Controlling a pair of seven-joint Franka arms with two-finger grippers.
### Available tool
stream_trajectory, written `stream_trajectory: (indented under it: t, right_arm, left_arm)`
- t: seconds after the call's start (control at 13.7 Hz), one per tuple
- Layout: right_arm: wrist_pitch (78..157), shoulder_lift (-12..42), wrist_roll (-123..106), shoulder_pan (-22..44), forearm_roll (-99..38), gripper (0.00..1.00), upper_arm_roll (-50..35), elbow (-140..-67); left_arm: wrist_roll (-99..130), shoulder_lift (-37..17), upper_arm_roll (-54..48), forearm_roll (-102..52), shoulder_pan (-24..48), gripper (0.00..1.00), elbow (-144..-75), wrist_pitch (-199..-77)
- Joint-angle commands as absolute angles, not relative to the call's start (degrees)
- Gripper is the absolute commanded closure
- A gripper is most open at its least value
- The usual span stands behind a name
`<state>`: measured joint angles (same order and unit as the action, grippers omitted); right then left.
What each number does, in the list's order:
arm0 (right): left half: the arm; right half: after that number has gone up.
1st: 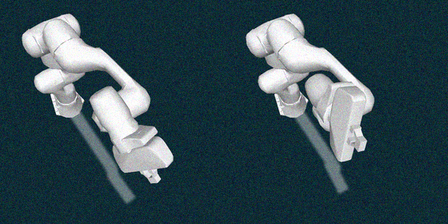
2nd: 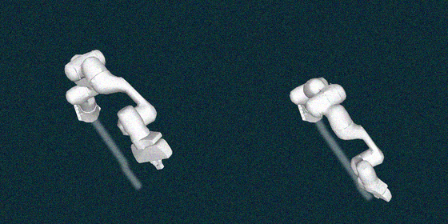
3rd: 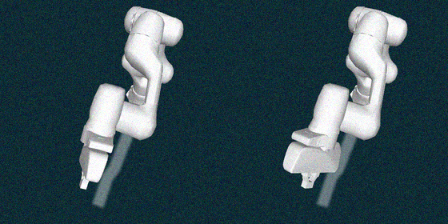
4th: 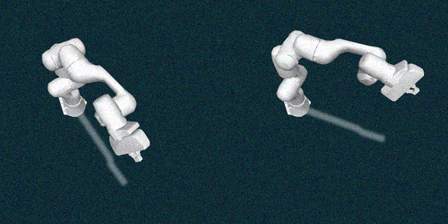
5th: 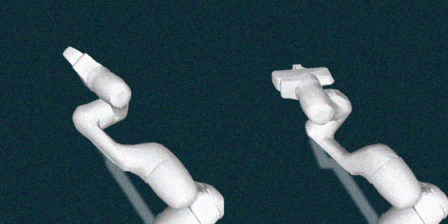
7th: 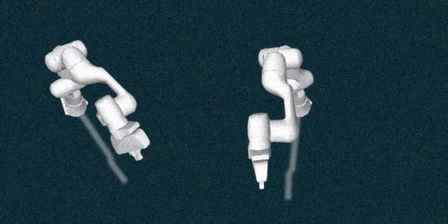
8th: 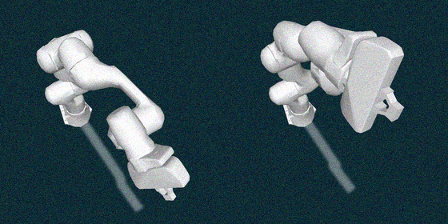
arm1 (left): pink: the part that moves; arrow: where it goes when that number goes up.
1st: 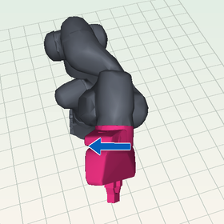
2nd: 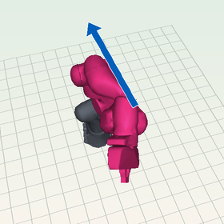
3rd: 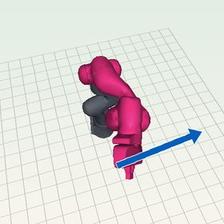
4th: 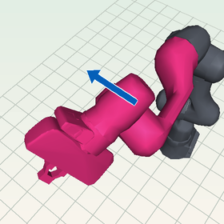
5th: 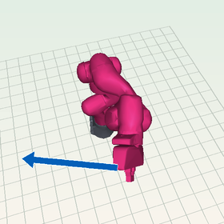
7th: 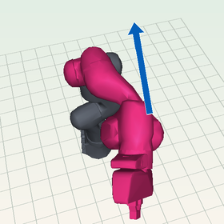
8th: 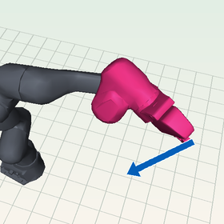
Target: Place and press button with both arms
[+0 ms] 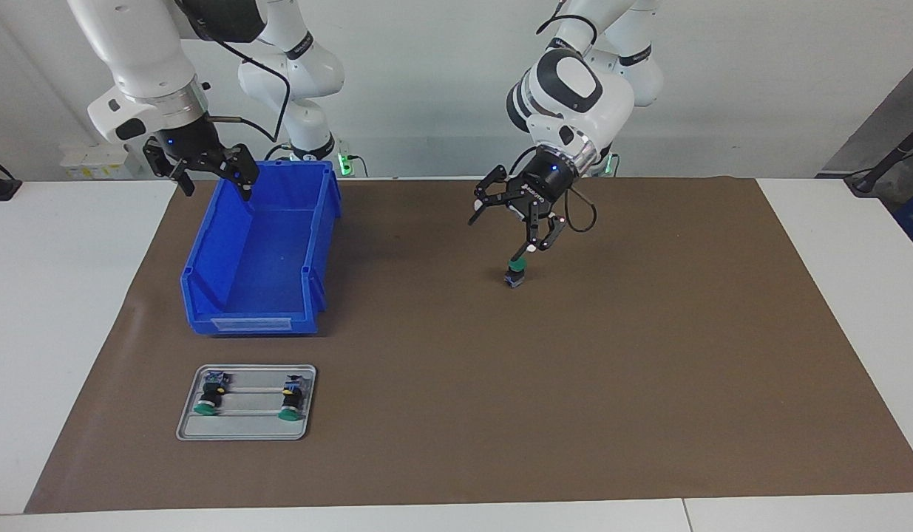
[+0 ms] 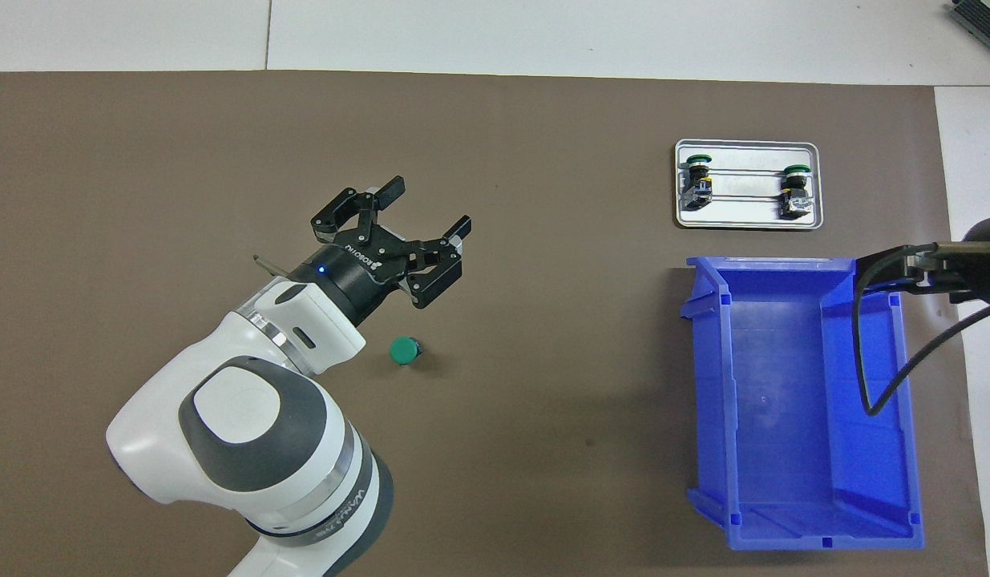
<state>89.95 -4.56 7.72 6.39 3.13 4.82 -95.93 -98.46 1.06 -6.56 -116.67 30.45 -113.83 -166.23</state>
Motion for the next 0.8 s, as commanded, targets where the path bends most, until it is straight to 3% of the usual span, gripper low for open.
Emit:
stream_trajectory:
  t: [0.0,0.36,0.73]
  right_arm:
    - [90.0,-5.8,8.3,5.9,2.5,0.0,4.4,-97.1]
    - [90.0,-5.8,8.3,5.9,2.5,0.0,4.4,-97.1]
    - [90.0,-5.8,8.3,5.9,2.5,0.0,4.4,-97.1]
  left_arm:
    - [-94.2,1.1,-5.8,-114.3,30.0,0.05,-112.4,-163.0]
    - [-72.0,1.1,-5.1,-94.4,26.2,0.07,-110.1,-152.8]
    - [-45.8,1.8,-4.7,-61.0,16.4,0.13,-105.0,-127.8]
